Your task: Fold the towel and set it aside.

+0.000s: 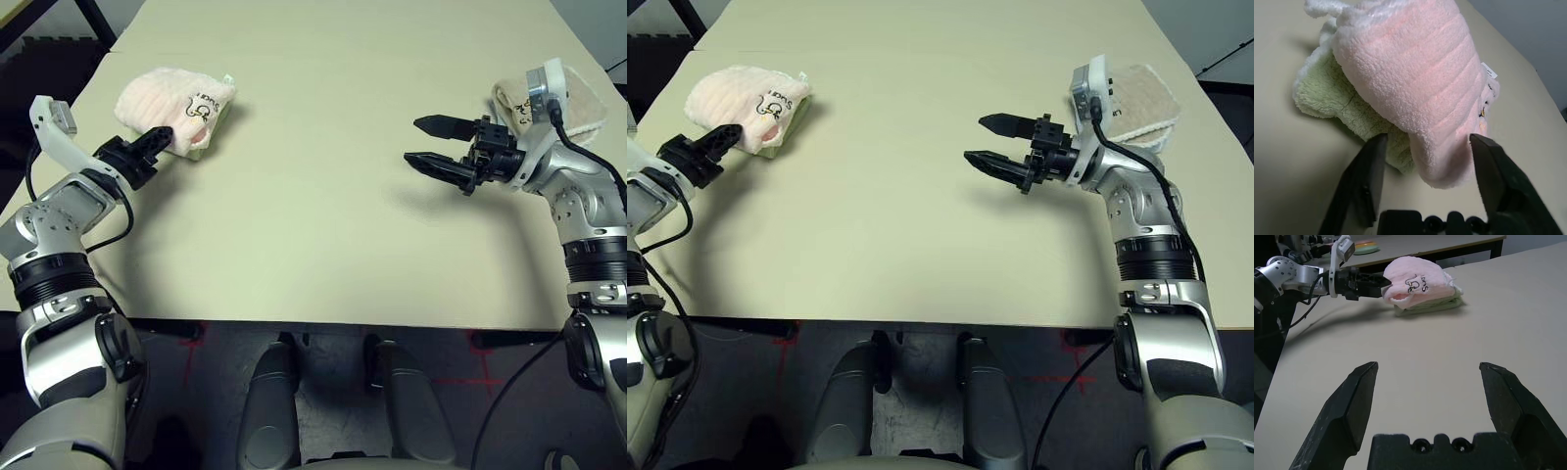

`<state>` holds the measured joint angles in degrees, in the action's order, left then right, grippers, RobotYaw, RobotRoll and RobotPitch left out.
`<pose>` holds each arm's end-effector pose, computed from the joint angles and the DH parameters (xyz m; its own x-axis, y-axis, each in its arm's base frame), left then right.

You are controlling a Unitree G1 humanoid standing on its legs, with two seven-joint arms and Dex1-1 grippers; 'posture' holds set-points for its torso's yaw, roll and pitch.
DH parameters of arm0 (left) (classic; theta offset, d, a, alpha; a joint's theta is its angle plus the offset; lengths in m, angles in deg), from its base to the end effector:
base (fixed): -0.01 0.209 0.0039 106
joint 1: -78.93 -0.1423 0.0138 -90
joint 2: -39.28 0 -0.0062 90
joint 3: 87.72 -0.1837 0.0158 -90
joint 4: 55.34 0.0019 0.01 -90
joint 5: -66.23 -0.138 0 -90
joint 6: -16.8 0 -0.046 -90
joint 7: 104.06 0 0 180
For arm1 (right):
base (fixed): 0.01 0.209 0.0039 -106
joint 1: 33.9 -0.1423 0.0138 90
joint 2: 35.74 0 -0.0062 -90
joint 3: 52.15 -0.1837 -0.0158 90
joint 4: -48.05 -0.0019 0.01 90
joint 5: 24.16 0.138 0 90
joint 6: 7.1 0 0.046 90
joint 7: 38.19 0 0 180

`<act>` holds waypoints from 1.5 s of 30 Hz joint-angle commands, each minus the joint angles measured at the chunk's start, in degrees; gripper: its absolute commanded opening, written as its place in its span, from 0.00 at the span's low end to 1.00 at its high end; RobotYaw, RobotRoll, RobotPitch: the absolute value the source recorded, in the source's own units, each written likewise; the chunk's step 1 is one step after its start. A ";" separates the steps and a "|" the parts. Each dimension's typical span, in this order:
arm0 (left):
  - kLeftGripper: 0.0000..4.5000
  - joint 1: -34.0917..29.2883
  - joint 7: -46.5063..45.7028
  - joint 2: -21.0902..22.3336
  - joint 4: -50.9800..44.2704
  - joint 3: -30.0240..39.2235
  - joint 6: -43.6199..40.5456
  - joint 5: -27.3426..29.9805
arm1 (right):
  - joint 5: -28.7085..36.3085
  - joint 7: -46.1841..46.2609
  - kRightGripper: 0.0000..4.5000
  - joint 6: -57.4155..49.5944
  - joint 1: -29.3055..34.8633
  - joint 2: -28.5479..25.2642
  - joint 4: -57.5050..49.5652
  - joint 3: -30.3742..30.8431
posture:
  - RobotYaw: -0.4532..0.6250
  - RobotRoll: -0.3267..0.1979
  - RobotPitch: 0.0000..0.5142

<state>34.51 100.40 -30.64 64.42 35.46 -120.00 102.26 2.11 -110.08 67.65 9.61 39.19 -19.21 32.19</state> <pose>0.2893 0.3259 0.2019 0.9833 -0.1820 0.0056 0.1562 0.8279 -0.5387 0.3224 -0.2404 0.2151 0.3576 0.9293 0.0924 -0.9095 0.3690 -0.1915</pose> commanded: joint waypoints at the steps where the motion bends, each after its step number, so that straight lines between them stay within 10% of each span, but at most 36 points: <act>1: 0.99 0.08 -2.49 -0.64 0.05 0.40 0.79 -0.07 | -0.01 -0.24 1.00 0.22 0.21 -0.48 -0.30 -0.03 | 0.37 0.62 0.42; 31: 0.99 13.25 -24.46 -5.11 20.99 3.55 28.58 -4.18 | 0.69 1.35 1.00 -0.16 1.63 0.34 -2.19 -0.31 | 0.36 0.62 0.42; 45: 0.99 3.27 -12.37 0.06 -3.76 -2.82 3.64 1.37 | 0.72 3.34 1.00 1.21 1.79 2.11 -1.24 -0.97 | 0.38 0.62 0.40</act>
<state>39.42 85.96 -31.62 64.55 33.99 -112.32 102.46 2.22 -107.04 68.12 10.65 41.07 -20.46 32.09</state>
